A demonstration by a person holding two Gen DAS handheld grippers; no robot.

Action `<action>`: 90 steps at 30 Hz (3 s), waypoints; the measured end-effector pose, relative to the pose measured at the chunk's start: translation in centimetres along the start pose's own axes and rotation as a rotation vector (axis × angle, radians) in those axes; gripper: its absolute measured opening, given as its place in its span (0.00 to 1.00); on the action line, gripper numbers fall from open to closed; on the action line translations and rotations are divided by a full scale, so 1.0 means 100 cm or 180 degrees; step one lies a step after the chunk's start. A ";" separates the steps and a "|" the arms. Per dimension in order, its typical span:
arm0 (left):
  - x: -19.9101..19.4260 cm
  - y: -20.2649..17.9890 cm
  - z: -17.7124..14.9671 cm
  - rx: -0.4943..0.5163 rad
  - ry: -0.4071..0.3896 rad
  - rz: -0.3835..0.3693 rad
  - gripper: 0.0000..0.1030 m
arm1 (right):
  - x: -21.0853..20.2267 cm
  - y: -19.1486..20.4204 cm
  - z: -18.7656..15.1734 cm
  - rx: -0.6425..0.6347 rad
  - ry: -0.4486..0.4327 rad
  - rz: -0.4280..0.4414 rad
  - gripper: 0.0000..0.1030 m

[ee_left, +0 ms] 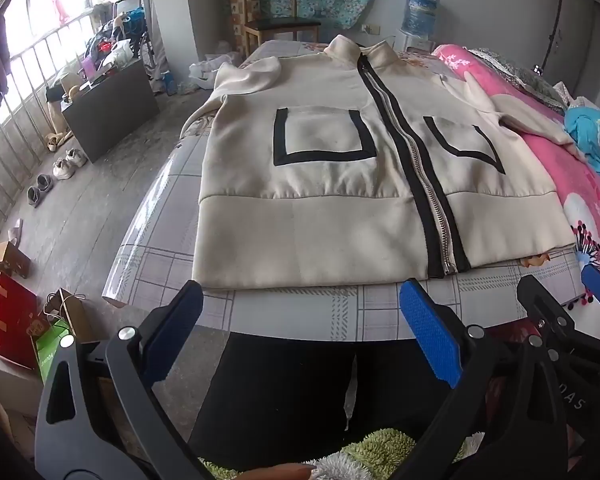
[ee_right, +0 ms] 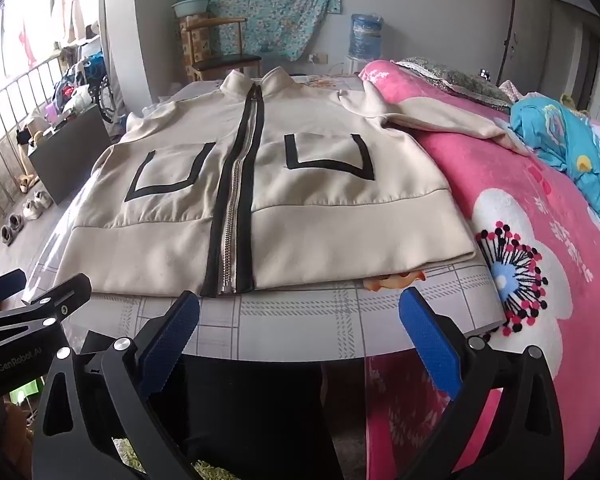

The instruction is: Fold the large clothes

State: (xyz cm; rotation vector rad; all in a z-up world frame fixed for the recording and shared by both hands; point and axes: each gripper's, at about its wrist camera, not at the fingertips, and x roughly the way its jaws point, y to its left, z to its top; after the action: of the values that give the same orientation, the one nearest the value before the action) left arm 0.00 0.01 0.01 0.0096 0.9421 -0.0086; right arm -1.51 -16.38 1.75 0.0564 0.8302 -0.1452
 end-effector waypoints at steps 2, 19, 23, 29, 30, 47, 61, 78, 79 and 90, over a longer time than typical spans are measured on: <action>0.000 0.000 0.000 -0.0004 -0.0002 -0.0006 0.92 | -0.001 0.000 0.000 -0.0002 -0.0001 -0.0006 0.95; 0.000 0.000 0.000 -0.0014 -0.0013 -0.0008 0.92 | -0.001 0.003 0.002 -0.0008 -0.0020 0.0012 0.95; 0.000 0.000 0.000 -0.0017 -0.0016 -0.0013 0.92 | -0.003 0.008 0.003 -0.0014 -0.0022 0.0002 0.95; 0.000 0.000 0.000 -0.0010 -0.0019 -0.0011 0.92 | -0.002 0.008 0.003 -0.0018 -0.0023 0.0006 0.95; 0.000 0.000 0.000 -0.0010 -0.0018 -0.0012 0.92 | -0.002 0.008 0.003 -0.0018 -0.0024 0.0007 0.94; -0.004 0.005 0.006 -0.0017 -0.0028 -0.0007 0.92 | -0.002 0.009 0.003 -0.0016 -0.0029 0.0006 0.95; -0.009 0.023 0.011 -0.0011 -0.0023 0.0001 0.92 | 0.000 0.011 0.004 -0.0015 -0.0018 0.0016 0.95; 0.051 0.042 0.009 0.0089 0.0234 -0.0041 0.92 | 0.040 -0.006 0.008 0.0031 0.0136 -0.0101 0.94; 0.055 0.045 0.010 0.0078 0.0219 -0.0086 0.92 | 0.045 -0.010 0.009 0.0037 0.0152 -0.0069 0.94; 0.089 0.080 0.030 -0.0011 0.0163 -0.0497 0.92 | 0.079 -0.105 0.031 0.0389 0.0113 -0.0229 0.94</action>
State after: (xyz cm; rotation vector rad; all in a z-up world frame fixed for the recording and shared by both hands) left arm 7.74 7.96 -5.36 -0.0672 0.9922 -0.1519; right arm 4.47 -27.97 -1.93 0.1445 0.8585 -0.2634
